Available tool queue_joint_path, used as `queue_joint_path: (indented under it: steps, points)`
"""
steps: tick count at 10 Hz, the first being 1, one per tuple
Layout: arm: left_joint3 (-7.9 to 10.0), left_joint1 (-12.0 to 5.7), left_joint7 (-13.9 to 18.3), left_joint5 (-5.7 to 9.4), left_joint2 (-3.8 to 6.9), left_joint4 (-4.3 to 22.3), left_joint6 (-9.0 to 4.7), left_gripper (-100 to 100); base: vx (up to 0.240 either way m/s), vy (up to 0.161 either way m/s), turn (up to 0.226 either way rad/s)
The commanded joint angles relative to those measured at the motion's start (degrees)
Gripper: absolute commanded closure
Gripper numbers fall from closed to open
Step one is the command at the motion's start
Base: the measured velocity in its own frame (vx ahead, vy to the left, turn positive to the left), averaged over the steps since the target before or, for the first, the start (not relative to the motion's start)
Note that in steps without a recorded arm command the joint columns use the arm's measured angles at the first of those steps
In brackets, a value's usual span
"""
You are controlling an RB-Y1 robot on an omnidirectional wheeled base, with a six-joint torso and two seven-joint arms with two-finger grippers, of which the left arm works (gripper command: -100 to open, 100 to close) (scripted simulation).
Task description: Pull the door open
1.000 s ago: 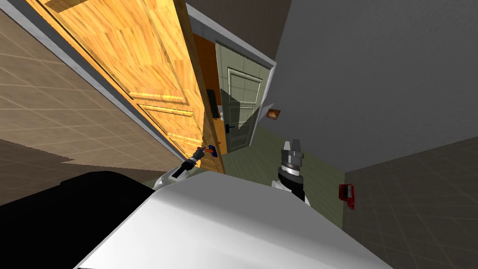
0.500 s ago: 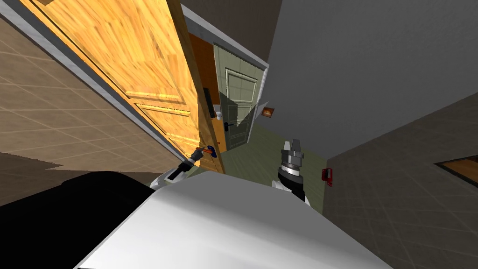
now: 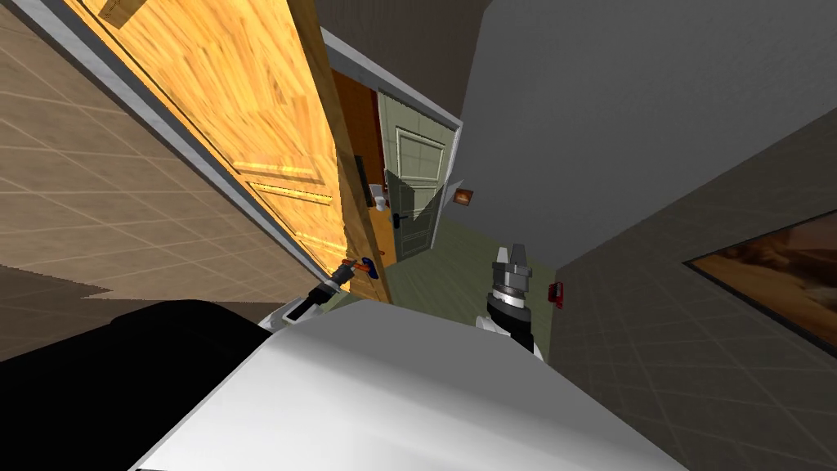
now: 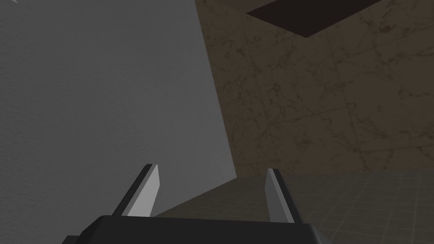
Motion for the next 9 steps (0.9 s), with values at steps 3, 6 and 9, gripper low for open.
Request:
queue_joint_path:
  steps: [3,6,9]
  points:
    - [-0.42,0.65,0.71,-0.19,0.75,0.81,-2.24,100,-0.161,0.067,-0.155]
    - [-0.88,1.37,1.5,-0.41,1.57,1.71,-4.71,100,-0.21,0.089,-0.165]
    - [-1.29,2.01,2.2,-0.59,2.29,2.5,-6.89,100,-0.212,0.073,-0.145]
